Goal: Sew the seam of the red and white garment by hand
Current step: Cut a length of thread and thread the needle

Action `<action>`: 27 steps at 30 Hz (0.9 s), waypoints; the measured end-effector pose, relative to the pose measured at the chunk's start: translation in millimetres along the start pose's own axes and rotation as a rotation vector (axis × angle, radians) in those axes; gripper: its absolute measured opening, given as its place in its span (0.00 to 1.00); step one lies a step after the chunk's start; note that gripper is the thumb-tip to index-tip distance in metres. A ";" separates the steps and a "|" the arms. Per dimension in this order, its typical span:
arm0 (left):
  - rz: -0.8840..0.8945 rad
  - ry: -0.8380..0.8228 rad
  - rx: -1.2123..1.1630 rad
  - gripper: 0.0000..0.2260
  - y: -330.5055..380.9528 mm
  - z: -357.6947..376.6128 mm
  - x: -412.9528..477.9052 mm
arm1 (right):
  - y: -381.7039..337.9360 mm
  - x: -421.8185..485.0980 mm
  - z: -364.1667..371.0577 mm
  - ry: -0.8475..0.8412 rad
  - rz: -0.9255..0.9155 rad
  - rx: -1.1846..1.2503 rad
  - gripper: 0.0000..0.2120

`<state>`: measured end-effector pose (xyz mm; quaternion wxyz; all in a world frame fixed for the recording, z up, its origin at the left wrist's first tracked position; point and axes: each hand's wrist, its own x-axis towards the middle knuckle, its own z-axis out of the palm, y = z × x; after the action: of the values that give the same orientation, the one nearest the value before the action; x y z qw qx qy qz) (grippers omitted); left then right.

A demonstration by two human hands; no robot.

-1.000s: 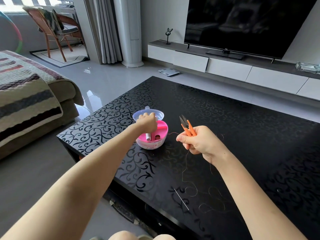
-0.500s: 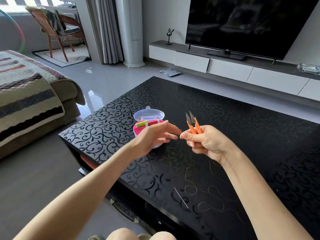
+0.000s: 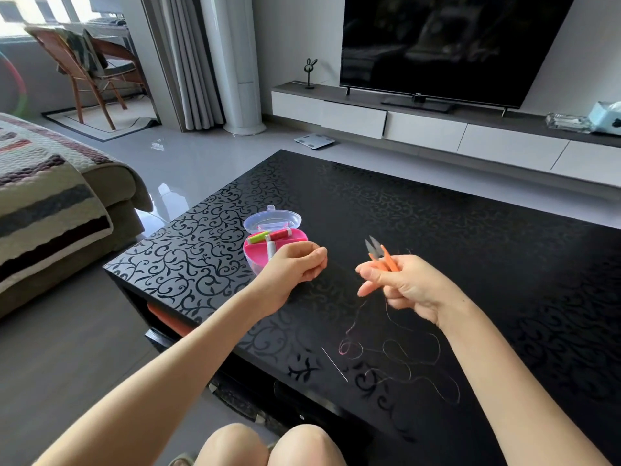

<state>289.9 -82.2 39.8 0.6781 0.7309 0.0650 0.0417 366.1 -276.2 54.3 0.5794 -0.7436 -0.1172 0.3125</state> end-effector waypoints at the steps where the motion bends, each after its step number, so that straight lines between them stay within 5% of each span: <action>1: 0.010 0.027 0.063 0.15 0.0 -1.0 0.2 | 7.9 1.5 -9.5 0.095 -0.013 -0.036 0.08; 5: 0.007 0.042 0.398 0.13 3.7 7.7 -4.4 | 69.0 10.6 -64.5 0.624 0.061 -0.634 0.11; 12: 0.036 -0.050 0.694 0.10 14.0 19.3 -17.2 | 141.4 1.8 -105.0 0.708 0.356 -1.092 0.12; 14: 0.043 -0.080 0.728 0.10 15.3 21.5 -18.6 | 124.3 -3.5 -93.2 0.761 0.233 -1.285 0.15; 16: 0.062 -0.096 0.759 0.10 16.1 24.1 -20.5 | 99.5 -8.4 -62.0 0.700 -0.137 -1.018 0.16; 19: 0.088 -0.104 0.773 0.12 16.7 27.8 -23.4 | 54.2 -31.4 9.6 0.214 -0.308 -0.157 0.14; 22: 0.122 -0.101 0.800 0.15 16.1 25.5 -25.9 | 40.7 -39.2 51.9 0.006 -0.379 -0.094 0.11; 27: 0.083 -0.118 0.771 0.11 9.2 12.4 -35.8 | 40.4 -44.0 65.4 0.195 -0.461 -0.212 0.04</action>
<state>256.6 -100.4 49.0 0.3541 0.9352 0.0072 -0.0003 285.0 -260.5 22.3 0.5626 -0.7804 -0.2592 0.0852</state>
